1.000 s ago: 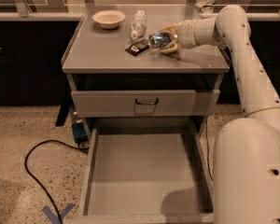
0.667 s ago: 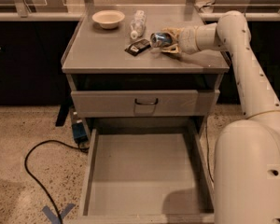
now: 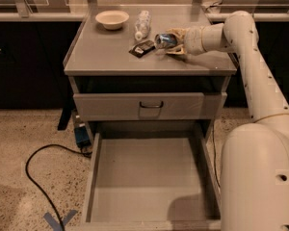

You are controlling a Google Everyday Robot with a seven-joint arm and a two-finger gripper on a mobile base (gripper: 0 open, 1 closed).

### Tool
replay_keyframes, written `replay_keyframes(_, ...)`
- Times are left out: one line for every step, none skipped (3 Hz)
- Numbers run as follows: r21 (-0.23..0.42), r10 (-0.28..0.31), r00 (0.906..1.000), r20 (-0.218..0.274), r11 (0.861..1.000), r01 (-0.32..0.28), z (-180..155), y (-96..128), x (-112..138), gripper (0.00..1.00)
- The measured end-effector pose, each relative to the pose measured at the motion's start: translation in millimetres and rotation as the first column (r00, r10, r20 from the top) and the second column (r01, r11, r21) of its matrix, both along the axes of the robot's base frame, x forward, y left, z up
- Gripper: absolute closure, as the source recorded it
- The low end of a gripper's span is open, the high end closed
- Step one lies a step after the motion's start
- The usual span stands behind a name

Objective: Pick redbull can from middle drawer and place on counter

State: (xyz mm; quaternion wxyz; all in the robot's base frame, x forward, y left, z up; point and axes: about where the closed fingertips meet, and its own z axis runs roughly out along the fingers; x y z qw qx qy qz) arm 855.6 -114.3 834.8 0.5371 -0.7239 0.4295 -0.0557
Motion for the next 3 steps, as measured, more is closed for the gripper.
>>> replay_keyframes(0.000,0.000,1.0000,0.000,1.000,0.000,0.0,0.0,0.0,0.20)
replay_keyframes(0.000,0.000,1.0000,0.000,1.000,0.000,-0.1,0.1,0.0,0.00)
replay_keyframes(0.000,0.000,1.0000,0.000,1.000,0.000,-0.1,0.1,0.0,0.00)
